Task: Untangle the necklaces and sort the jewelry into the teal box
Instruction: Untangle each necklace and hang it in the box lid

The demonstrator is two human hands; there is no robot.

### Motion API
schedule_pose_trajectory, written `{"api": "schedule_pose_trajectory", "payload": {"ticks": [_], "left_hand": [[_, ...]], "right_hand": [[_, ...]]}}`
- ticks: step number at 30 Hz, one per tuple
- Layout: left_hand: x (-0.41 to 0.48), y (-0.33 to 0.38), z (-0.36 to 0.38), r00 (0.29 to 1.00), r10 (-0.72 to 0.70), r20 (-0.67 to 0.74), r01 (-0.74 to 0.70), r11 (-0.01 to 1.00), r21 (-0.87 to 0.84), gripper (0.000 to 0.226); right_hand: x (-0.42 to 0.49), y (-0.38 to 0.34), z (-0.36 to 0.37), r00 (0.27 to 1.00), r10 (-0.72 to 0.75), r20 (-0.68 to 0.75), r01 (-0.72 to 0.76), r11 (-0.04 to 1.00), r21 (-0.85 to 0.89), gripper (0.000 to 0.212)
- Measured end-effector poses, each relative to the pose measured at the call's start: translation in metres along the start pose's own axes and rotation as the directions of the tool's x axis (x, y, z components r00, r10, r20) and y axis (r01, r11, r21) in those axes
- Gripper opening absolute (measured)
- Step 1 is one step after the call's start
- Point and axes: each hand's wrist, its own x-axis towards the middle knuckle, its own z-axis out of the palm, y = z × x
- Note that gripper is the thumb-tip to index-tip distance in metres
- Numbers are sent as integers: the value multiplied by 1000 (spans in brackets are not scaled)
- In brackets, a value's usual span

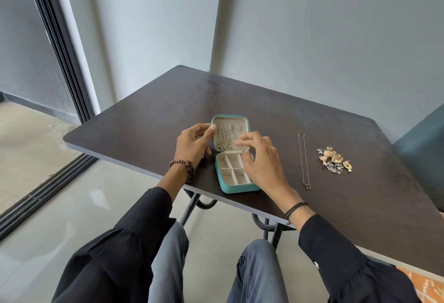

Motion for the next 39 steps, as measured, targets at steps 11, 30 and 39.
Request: {"api": "schedule_pose_trajectory", "payload": {"ticks": [11,30,39], "left_hand": [[-2,6,3,999,-35,-5,35,994,106,32],[-2,21,7,995,-80,-63,92,969,231,31],[3,56,47,999,22,26,-30,928,372,24]], "right_hand": [[-6,-3,-6,993,59,101,-58,998,-14,36],[2,1,-23,993,49,104,-58,994,92,27],[9,24,-56,996,81,31,-84,990,110,23]]}}
